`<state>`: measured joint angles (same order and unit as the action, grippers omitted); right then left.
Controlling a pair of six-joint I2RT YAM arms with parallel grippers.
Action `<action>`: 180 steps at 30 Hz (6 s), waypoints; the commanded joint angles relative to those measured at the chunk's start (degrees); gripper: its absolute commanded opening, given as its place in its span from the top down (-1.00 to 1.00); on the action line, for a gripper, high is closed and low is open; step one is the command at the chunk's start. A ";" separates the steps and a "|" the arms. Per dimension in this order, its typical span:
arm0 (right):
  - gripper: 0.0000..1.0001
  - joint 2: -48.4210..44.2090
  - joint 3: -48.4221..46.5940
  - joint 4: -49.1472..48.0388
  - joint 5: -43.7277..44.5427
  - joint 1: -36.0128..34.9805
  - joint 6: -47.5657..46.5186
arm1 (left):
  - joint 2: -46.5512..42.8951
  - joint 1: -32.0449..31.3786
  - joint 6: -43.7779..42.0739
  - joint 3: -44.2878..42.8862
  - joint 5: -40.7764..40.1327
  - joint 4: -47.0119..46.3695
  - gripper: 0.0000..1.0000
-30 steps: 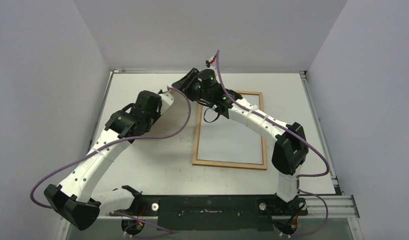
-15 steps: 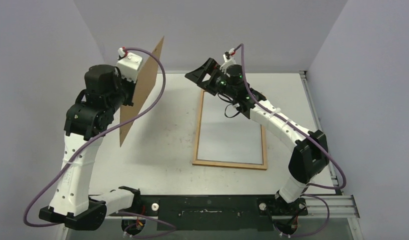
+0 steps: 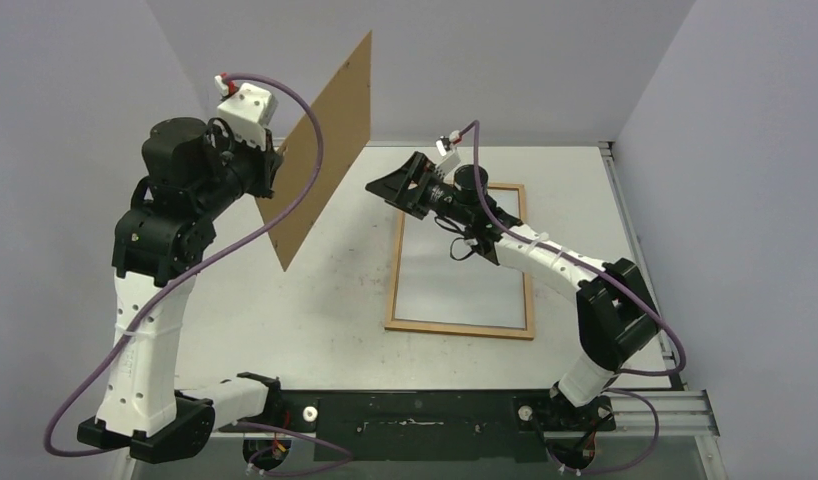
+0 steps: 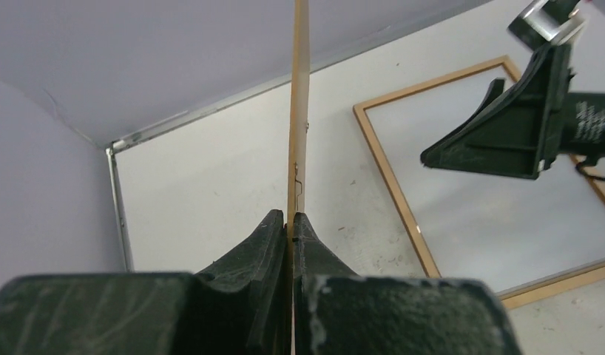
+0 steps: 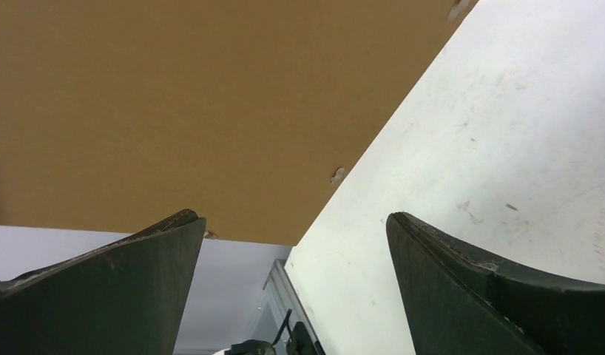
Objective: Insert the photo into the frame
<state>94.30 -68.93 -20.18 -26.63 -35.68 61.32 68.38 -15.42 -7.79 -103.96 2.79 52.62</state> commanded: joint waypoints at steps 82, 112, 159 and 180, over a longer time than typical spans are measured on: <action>0.89 -7.86 15.04 -53.14 -7.19 18.19 28.93 | -5.54 10.50 15.03 16.25 10.91 -13.59 -0.76; 0.89 -29.26 22.98 15.56 -9.48 33.83 -4.51 | 11.63 8.88 8.57 26.90 15.29 -17.20 -0.93; 0.89 -17.10 33.95 -13.23 -13.12 38.76 0.91 | 46.61 -5.58 20.68 21.27 22.53 -32.98 -0.10; 0.89 -15.33 36.09 -16.89 -11.55 38.76 1.63 | 48.61 -6.03 21.45 21.04 25.08 -33.33 0.35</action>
<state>78.89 -32.77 -28.32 -37.76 2.96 60.90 116.40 -21.06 13.34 -80.47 25.80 21.76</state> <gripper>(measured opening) 0.074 0.325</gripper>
